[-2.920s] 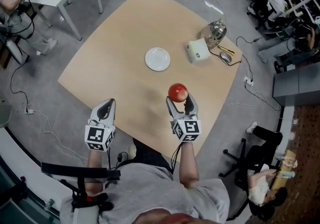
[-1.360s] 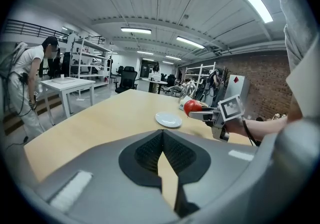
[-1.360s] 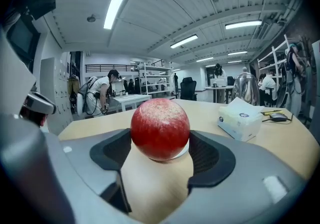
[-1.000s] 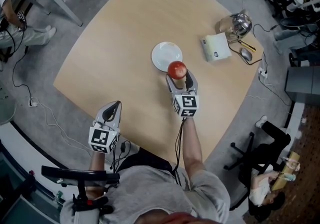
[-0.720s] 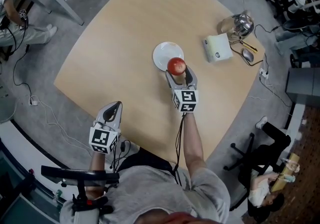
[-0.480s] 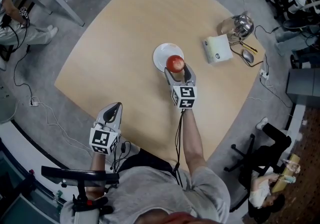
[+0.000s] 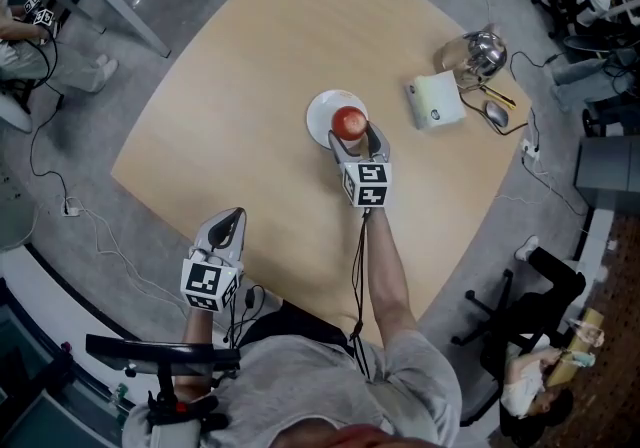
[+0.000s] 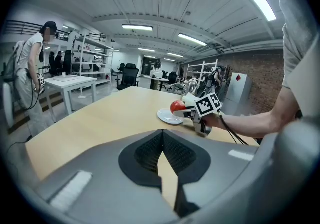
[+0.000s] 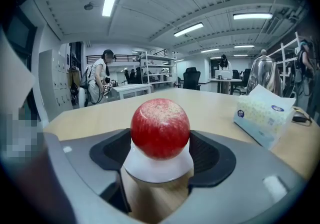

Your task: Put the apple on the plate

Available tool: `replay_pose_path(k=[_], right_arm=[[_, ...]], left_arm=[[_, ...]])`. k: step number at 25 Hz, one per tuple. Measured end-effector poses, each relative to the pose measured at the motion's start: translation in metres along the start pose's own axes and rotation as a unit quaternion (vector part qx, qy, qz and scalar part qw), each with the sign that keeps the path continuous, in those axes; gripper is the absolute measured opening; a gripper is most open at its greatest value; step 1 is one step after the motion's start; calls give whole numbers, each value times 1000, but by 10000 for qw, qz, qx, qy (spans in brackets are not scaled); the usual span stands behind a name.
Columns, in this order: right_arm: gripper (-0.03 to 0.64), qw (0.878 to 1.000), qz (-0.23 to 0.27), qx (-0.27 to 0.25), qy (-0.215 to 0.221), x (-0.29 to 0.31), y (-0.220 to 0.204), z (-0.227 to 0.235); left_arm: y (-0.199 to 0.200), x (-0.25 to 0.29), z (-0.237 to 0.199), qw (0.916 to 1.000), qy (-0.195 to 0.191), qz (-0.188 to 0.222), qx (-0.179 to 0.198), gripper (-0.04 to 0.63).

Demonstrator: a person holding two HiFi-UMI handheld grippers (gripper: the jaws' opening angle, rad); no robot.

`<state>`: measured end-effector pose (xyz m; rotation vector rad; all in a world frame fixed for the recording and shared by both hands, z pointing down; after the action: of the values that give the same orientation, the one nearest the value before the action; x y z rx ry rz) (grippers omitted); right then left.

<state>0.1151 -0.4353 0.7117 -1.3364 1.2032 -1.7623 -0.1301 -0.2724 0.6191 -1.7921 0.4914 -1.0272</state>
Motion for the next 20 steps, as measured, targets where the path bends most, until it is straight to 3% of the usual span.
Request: replay_pose_path(k=[20], right_arm=[[373, 9993, -361, 107, -88, 18, -18, 3]], left_arm=[[3, 2, 0, 10000, 1, 49, 8, 20]])
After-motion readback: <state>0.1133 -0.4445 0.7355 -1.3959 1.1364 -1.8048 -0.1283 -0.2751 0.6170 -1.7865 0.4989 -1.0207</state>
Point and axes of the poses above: the fingertips, and each gripper's own axes: x forward along the fingers, z to its right, y out of its top, the point moved 1 cm from there along -x, backward along the fingers, and after that the axes turned 4 degrees about z, right-handed, at the moved point
